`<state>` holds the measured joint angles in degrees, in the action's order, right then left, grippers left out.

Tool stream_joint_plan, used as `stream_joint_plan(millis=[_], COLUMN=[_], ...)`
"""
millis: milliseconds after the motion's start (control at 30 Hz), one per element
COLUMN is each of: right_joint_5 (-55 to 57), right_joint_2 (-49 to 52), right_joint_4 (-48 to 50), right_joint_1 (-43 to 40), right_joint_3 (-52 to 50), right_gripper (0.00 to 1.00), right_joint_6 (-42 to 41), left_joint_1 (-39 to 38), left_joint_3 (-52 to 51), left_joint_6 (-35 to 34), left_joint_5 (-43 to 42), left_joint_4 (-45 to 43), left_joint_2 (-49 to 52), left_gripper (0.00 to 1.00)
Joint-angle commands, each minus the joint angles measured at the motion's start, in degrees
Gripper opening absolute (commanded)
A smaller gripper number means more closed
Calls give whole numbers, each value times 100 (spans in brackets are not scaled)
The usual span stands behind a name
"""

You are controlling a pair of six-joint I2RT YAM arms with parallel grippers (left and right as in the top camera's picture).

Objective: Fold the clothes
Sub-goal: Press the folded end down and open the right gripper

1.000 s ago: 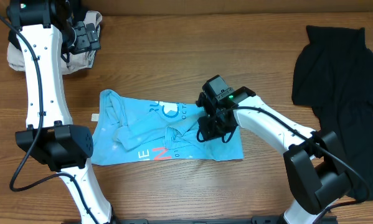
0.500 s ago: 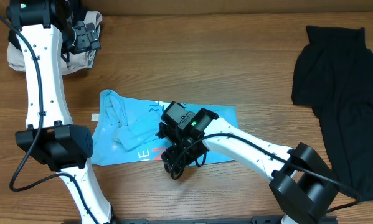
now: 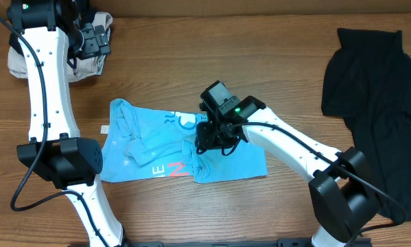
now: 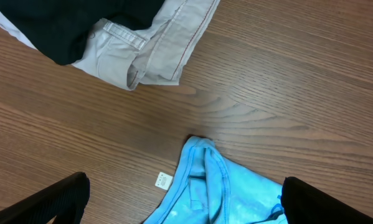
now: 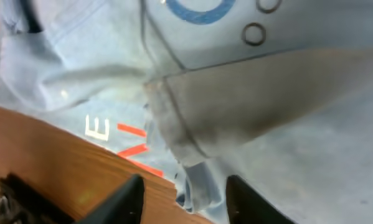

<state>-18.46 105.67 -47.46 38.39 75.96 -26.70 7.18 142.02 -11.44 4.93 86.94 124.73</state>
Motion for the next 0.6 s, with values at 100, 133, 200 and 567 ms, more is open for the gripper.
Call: stream_joint_plan(millis=[100, 133, 200, 567], right_joint_5=[306, 308, 313, 326], right_joint_2=[31, 59, 149, 601], right_joint_4=[42, 39, 22, 420], right_joint_1=[61, 61, 59, 59], right_joint_3=[125, 125, 125, 125], right_gripper=[42, 42, 43, 45], right_joint_6=[-1117, -1165, -1329, -1408], left_joint_1=[0, 0, 0, 0], left_joint_3=[48, 48, 48, 48], left_joint_6=[118, 118, 118, 118], left_joint_5=[-46, -44, -46, -39], left_joint_4=[-24, -24, -24, -22], left_joint_2=[-33, -33, -33, -33], left_gripper=[100, 100, 100, 100])
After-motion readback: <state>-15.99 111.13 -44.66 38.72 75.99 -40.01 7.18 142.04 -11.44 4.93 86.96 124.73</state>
